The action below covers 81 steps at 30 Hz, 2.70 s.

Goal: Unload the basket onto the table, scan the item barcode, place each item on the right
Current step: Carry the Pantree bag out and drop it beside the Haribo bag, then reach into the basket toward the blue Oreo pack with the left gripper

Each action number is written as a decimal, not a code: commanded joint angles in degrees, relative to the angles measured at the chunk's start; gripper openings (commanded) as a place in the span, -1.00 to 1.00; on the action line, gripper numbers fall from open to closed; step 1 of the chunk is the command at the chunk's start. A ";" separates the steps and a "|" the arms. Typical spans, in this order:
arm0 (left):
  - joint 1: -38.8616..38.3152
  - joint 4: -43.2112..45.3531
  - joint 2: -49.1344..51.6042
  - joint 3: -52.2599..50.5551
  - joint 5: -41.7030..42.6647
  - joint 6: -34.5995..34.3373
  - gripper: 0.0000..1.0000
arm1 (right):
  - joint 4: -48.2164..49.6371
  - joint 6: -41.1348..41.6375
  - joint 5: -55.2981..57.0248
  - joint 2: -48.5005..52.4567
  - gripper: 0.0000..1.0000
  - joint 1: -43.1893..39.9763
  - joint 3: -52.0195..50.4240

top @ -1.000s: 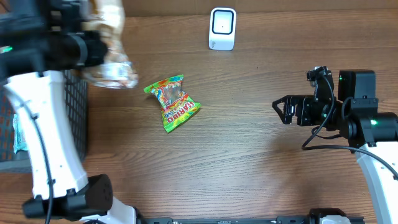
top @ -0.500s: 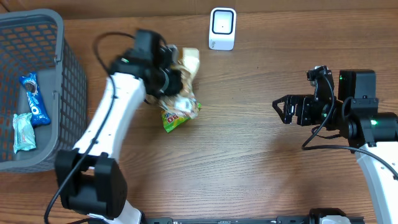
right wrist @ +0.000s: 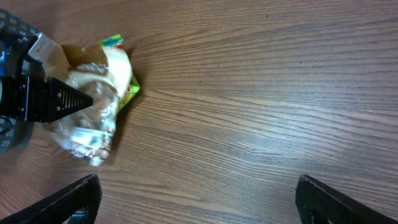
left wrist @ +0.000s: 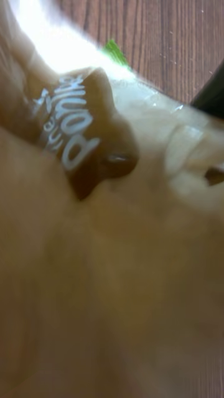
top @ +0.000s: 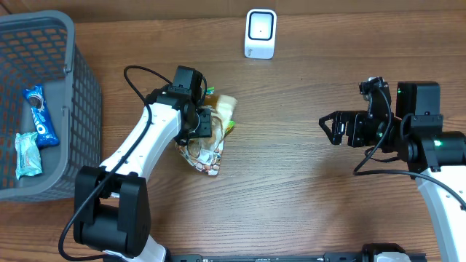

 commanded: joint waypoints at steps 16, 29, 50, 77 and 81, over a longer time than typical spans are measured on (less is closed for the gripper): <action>3.10 -17.20 -0.50 35.17 -5.18 3.78 0.49 | 0.72 -0.22 -0.55 -0.13 1.00 0.48 1.57; 30.25 -28.15 -0.48 56.15 -6.40 6.08 0.63 | 1.36 -0.22 -0.98 -0.13 1.00 0.48 1.57; 51.01 -21.49 16.72 51.10 -8.24 15.80 0.61 | 1.16 -0.22 -0.96 -0.13 1.00 0.48 1.57; 51.17 -18.36 42.36 51.10 -12.39 15.13 -0.25 | 0.28 0.02 -0.96 -0.13 1.00 0.48 1.57; 51.17 -19.23 41.88 51.47 -12.41 14.75 -0.91 | 0.33 0.00 -0.94 -0.13 1.00 0.48 1.57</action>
